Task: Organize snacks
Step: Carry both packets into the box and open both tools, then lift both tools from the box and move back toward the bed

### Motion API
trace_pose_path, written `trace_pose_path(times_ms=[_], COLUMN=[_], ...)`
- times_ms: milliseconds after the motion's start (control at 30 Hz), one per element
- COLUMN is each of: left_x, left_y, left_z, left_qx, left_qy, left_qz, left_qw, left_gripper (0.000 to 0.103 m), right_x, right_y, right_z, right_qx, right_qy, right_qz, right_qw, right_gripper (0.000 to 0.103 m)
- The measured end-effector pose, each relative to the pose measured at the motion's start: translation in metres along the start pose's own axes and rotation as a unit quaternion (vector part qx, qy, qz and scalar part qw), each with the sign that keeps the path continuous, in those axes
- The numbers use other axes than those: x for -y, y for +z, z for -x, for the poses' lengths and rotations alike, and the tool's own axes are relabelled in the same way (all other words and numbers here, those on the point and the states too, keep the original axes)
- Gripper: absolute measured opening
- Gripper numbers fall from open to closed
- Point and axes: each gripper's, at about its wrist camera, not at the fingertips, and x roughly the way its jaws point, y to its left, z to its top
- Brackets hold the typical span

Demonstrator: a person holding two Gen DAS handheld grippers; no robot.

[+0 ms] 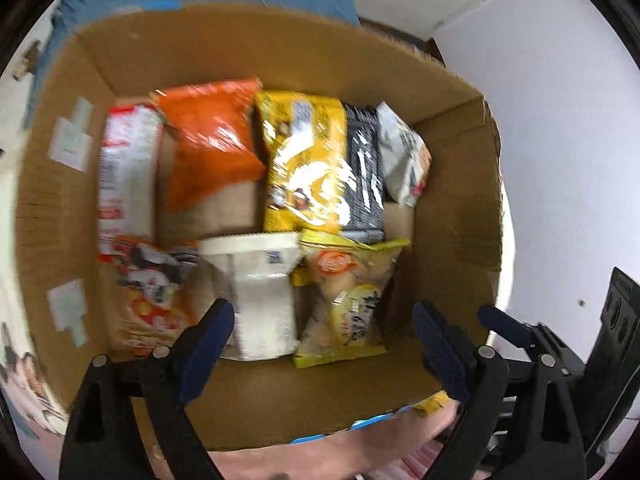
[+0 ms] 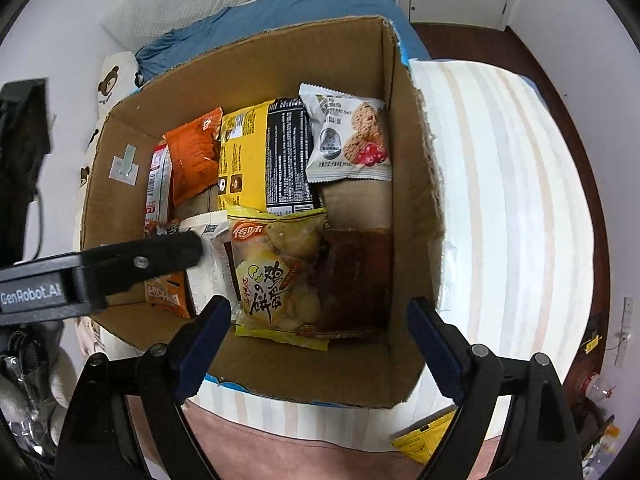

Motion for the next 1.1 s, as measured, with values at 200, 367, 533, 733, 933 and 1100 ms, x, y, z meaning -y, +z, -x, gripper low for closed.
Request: trace_pose_path(times_ms=[200, 367, 533, 733, 933, 1100], left_x=[-0.008, -0.010, -0.010, -0.007, 0.005, 0.013], left_y=[-0.024, -0.057, -0.097, -0.133, -0.163, -0.180], left_z=[0.034, 0.047, 0.059, 0.083, 0.109, 0.125], left_qx=[0.079, 0.127, 0.180, 0.233, 0.269, 0.288], left_qy=[0.062, 0.097, 0.141, 0.164, 0.163, 0.158], left_qz=[-0.015, -0.030, -0.046, -0.056, -0.068, -0.070], left_qw=[0.9949, 0.9867, 0.9724, 0.9569, 0.9469, 0.9419], left_gripper=[0.091, 0.091, 0.091, 0.091, 0.091, 0.091], right_x=[-0.004, -0.012, -0.021, -0.031, -0.043, -0.053], right_y=[-0.015, -0.035, -0.056, -0.081, -0.108, -0.131], right_z=[0.017, 0.031, 0.046, 0.072, 0.103, 0.134], right_qx=[0.033, 0.071, 0.106, 0.150, 0.190, 0.225], right_qy=[-0.018, -0.042, -0.052, -0.060, -0.068, -0.064], right_qz=[0.005, 0.018, 0.027, 0.035, 0.049, 0.054], right_qw=[0.999, 0.996, 0.993, 0.986, 0.978, 0.971], right_gripper=[0.092, 0.092, 0.092, 0.092, 0.092, 0.092])
